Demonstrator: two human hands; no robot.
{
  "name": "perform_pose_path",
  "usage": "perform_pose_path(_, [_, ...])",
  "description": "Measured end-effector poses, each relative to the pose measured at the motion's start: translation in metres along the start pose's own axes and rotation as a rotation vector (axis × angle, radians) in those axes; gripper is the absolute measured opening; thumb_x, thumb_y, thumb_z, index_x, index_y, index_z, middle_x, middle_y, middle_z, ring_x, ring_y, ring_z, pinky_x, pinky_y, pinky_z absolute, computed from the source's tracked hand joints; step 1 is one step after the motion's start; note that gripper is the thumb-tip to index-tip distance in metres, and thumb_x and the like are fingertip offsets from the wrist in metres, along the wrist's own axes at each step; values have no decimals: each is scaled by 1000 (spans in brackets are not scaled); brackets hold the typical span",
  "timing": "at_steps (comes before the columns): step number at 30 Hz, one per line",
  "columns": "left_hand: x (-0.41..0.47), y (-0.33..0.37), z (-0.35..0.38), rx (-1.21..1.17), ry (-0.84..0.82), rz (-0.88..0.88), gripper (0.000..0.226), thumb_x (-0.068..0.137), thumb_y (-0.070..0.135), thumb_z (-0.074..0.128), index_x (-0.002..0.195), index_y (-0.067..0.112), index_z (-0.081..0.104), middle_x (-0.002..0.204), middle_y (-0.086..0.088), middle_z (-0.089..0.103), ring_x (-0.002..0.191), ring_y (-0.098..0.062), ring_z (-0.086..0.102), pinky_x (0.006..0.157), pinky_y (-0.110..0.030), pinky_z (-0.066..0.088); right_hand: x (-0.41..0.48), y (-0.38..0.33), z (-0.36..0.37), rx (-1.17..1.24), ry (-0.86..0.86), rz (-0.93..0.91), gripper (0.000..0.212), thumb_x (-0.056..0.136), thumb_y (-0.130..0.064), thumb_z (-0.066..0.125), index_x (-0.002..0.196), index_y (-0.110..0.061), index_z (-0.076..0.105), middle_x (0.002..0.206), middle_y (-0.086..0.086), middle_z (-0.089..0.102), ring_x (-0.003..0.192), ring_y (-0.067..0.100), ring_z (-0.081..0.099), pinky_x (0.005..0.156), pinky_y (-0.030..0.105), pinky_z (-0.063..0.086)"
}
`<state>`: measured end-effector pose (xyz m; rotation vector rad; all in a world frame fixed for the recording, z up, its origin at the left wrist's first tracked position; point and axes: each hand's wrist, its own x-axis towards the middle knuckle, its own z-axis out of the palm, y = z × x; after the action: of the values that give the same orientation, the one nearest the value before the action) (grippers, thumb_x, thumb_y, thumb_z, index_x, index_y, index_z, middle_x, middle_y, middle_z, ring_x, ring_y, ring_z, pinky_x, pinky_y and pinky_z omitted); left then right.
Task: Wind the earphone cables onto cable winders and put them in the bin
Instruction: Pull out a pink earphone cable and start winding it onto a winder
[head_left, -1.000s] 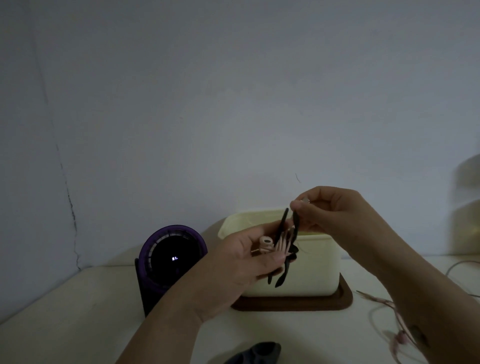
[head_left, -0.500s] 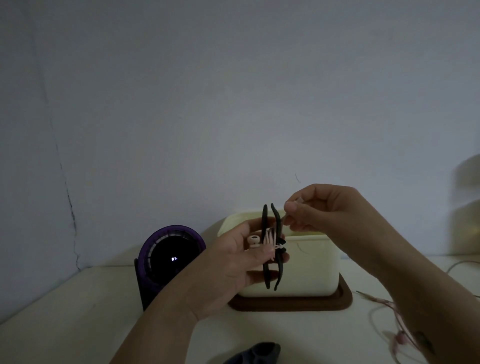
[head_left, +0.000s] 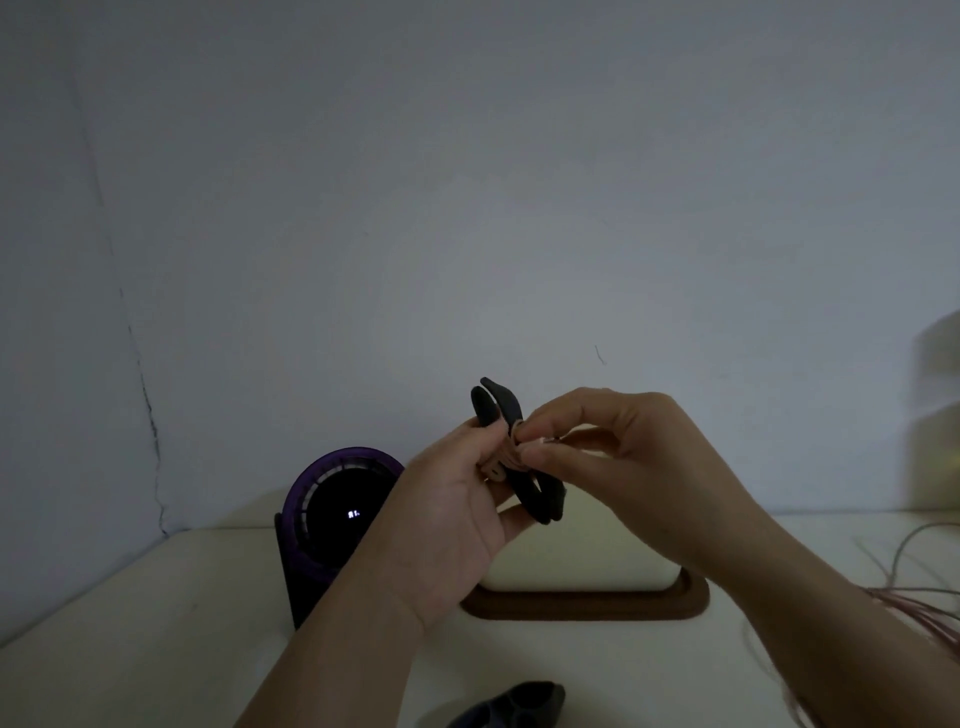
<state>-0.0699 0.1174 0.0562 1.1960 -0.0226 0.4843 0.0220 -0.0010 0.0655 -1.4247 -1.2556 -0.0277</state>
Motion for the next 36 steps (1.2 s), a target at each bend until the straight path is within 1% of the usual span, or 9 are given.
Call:
perform_pose_path(5, [1, -3, 1, 17, 34, 52, 37, 72, 22, 59, 104, 4, 65, 92, -10, 68, 85, -17, 64, 67, -31, 59, 0, -2, -4, 3, -63, -49, 8, 79, -16, 72, 79, -24, 74, 85, -6, 72, 81, 13, 70, 76, 23, 55])
perform_pose_path(9, [1, -2, 0, 33, -1, 78, 38, 76, 21, 58, 109, 6, 65, 89, -7, 69, 83, -15, 66, 67, -33, 59, 2, 0, -8, 79, -16, -40, 12, 72, -32, 69, 79, -25, 75, 81, -1, 73, 78, 14, 70, 74, 25, 55])
perform_pose_path(12, [0, -2, 1, 45, -25, 88, 40, 79, 19, 56, 116, 6, 63, 97, -7, 71, 84, -13, 69, 70, -36, 60, 3, 2, -11, 183, -10, -21, 17, 67, -31, 70, 80, -20, 75, 75, 2, 72, 70, 10, 67, 70, 21, 52])
perform_pose_path(17, [2, -3, 2, 42, 25, 136, 23, 93, 10, 46, 109, 10, 62, 99, -9, 67, 80, -13, 71, 69, -36, 61, 2, 0, -11, 273, -4, 6, 16, 62, -26, 74, 72, -15, 71, 74, 6, 72, 70, 15, 69, 71, 22, 54])
perform_pose_path(23, [4, -6, -2, 229, -5, 230, 25, 92, 16, 46, 113, 20, 58, 83, 7, 72, 82, -7, 70, 72, -32, 58, 3, -2, -14, 345, -41, 70, 15, 63, -26, 71, 74, -16, 75, 81, 12, 74, 76, 17, 69, 74, 24, 54])
perform_pose_path(26, [8, -8, -8, 277, 15, 261, 25, 86, 26, 62, 110, 31, 66, 88, 9, 72, 89, -7, 68, 80, -37, 53, 3, -1, -8, 429, -53, 82, 15, 61, -24, 72, 73, -17, 76, 81, 11, 74, 75, 17, 69, 72, 23, 54])
perform_pose_path(28, [8, -8, -11, 298, 35, 280, 28, 82, 28, 60, 106, 39, 69, 93, 9, 71, 94, -9, 67, 85, -40, 51, 3, 1, -4, 472, -40, 98, 14, 60, -24, 72, 72, -18, 76, 80, 9, 74, 74, 16, 68, 70, 22, 53])
perform_pose_path(32, [5, -9, -9, 344, -3, 288, 47, 80, 31, 53, 127, 33, 57, 113, 0, 66, 110, -15, 63, 97, -43, 49, 5, 6, 0, 552, -48, 124, 23, 58, -33, 80, 75, -18, 76, 80, 10, 72, 75, 18, 66, 72, 24, 53])
perform_pose_path(36, [5, -9, -11, 401, 6, 327, 44, 81, 32, 52, 123, 42, 58, 101, 10, 68, 111, -16, 60, 106, -50, 42, 4, 8, 2, 602, -54, 146, 22, 60, -25, 76, 75, -10, 73, 76, 13, 70, 68, 19, 64, 68, 25, 52])
